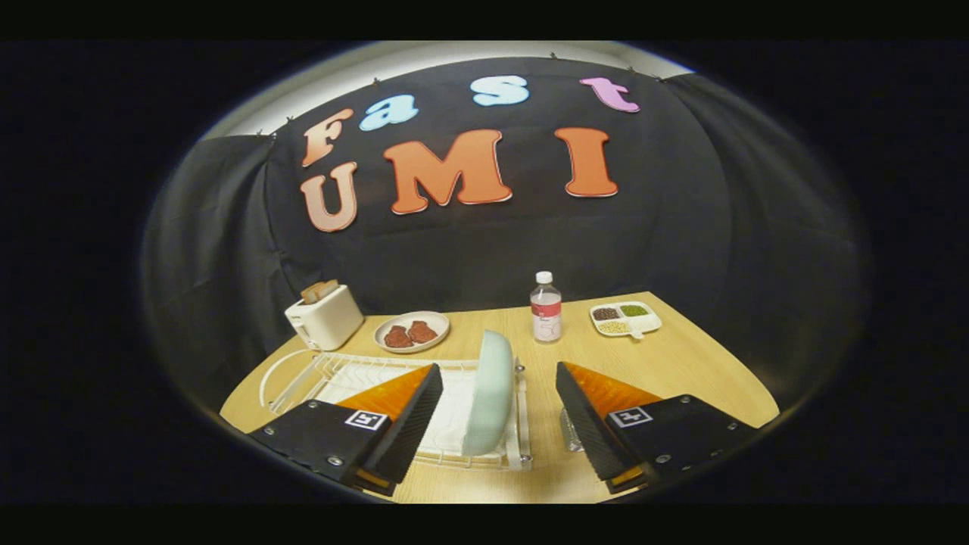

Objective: Take the plate from the dish rack, then take the spoon from the basket and place it into the plate.

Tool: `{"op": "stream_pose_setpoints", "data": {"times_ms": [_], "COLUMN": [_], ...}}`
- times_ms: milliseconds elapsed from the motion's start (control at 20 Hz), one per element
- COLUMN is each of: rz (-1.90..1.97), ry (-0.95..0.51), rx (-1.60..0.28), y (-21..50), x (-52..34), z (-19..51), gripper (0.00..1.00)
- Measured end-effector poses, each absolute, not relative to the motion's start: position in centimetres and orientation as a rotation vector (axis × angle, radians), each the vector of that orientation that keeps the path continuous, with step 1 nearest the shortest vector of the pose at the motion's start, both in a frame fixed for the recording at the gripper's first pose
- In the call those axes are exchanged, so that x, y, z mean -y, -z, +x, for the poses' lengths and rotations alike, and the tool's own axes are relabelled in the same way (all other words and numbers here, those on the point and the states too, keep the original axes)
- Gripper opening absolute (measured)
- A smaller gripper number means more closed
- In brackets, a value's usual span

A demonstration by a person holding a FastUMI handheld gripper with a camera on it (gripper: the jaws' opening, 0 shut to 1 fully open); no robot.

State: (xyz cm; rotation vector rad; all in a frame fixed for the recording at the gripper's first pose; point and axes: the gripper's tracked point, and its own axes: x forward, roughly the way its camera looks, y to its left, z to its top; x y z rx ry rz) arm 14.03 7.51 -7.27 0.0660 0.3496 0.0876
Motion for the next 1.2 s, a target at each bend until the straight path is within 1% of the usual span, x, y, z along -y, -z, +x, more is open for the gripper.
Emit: {"op": "stream_pose_setpoints", "data": {"times_ms": [100,200,250,300,350,400,450,550,700,900,1050,1200], "rz": [0.065,0.068,0.076,0.096,0.112,0.119,0.113,0.073,-0.012,-0.156,-0.189,-0.26], "ry": [-0.075,-0.048,-0.045,-0.055,-0.062,-0.064,-0.057,0.004,0.066,0.184,0.19,0.201], "rx": [-0.4,-0.452,-0.475,-0.497,-0.515,-0.531,-0.55,-0.567,-0.608,-0.587,-0.592,-0.601], "y": [8.7,10.2,10.8,11.1,11.4,11.7,12.0,12.2,12.3,11.0,10.3,9.8], "x": [-7.6,-7.3,-7.4,-8.0,-8.5,-8.9,-9.0,-8.3,-8.0,-6.7,-7.5,-7.6], "z": [15.3,16.3,16.6,16.8,17.0,17.1,17.2,17.4,17.1,17.4,17.6,17.7], "gripper": [0.88,0.82,0.75,0.71,0.61,0.55,0.45,0.35,0.3,0.24,0.19,0.19]}}
